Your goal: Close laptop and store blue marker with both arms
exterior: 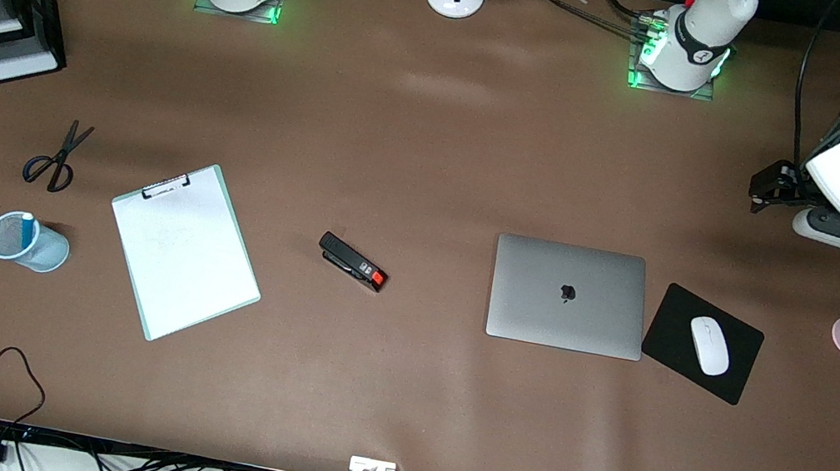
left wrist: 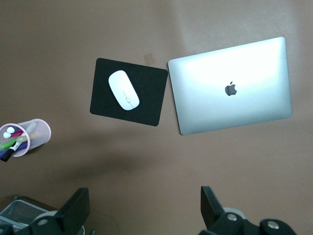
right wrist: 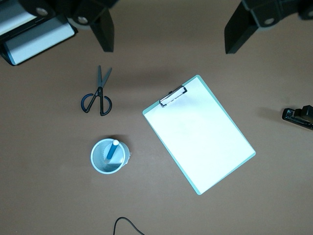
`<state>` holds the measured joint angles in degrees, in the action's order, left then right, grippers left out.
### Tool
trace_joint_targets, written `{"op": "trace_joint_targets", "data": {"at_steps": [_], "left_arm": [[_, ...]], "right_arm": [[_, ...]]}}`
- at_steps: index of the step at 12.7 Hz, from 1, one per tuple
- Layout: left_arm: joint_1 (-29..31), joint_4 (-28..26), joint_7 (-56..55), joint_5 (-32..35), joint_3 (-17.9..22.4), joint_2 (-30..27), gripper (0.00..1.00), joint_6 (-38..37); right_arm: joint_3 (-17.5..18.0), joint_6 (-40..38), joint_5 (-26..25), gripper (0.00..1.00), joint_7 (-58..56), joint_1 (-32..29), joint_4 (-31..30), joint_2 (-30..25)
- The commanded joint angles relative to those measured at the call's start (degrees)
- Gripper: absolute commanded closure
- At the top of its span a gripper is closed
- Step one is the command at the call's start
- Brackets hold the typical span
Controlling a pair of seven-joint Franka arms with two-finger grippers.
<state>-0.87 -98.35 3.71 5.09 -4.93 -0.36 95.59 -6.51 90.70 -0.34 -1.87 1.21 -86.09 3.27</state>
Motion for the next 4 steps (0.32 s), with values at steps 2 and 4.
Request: {"op": "trace_joint_targets", "data": {"at_steps": [2,4], "left_arm": [[1.66,1.94,0.16,-0.52,0.01,1.07,0.00,-1.10],[2.62,2.72,0.16,-0.61,0.01,2.20,0.00,-1.10]], "right_arm": [[0.53,-1.92,0.69,0.00,-0.69,-0.16,0.14,-0.72],[0.53,-2.45,0.69,0.00,-0.68,-0.07,0.14,-0.81]]}}
